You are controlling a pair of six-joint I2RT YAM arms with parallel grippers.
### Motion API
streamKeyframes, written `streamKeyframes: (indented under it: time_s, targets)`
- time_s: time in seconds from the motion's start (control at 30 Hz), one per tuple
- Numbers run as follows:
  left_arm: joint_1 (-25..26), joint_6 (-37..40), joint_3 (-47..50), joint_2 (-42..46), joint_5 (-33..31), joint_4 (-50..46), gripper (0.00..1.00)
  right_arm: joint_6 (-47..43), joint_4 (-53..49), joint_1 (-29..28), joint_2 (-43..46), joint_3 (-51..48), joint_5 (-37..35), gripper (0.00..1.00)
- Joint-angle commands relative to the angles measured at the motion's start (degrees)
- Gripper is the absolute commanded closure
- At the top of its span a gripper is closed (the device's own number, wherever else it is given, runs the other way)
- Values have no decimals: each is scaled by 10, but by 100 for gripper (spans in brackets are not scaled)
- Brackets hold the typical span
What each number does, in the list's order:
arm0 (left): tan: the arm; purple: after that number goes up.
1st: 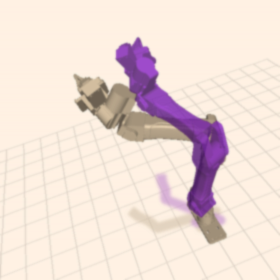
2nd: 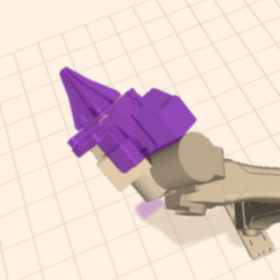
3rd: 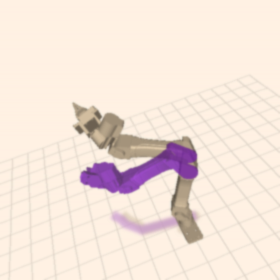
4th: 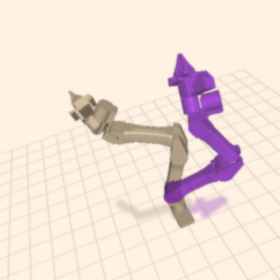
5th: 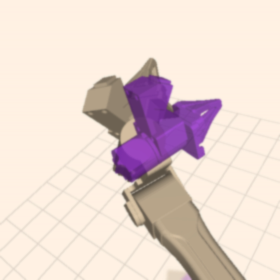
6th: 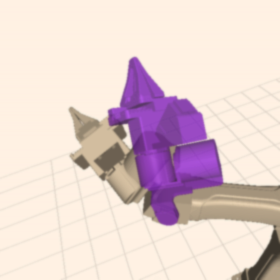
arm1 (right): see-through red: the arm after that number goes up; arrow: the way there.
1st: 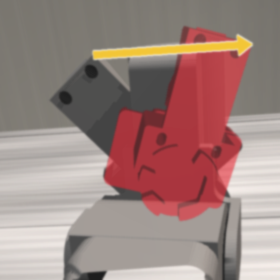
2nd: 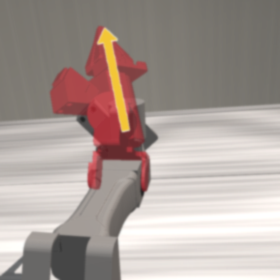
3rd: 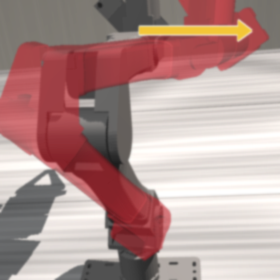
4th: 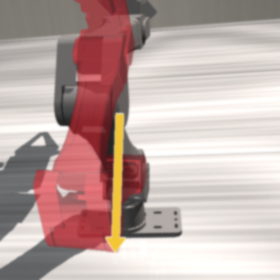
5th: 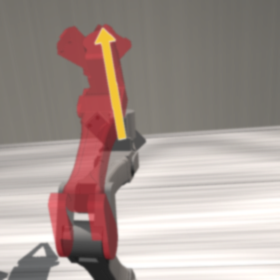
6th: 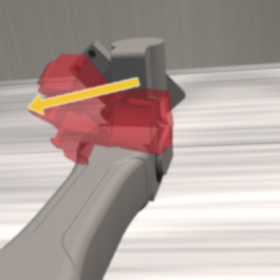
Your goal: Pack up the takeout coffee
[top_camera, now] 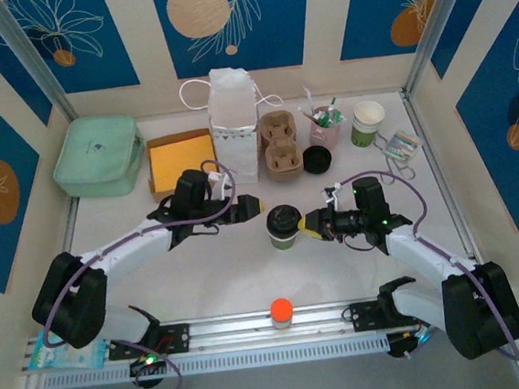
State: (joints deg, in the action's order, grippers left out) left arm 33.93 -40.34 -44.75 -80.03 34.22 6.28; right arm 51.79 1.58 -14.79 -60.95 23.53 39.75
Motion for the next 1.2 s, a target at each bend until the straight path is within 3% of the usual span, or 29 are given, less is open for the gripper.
streamKeyframes:
  time_s: [0.0,1.17]
  targets:
    - [8,13,-17,-6,1,-6,20,-13,-17,-8,5,12,1,80]
    - [11,19,-25,-12,-8,-14,19,-40,-56,-25,24,5,-18,76]
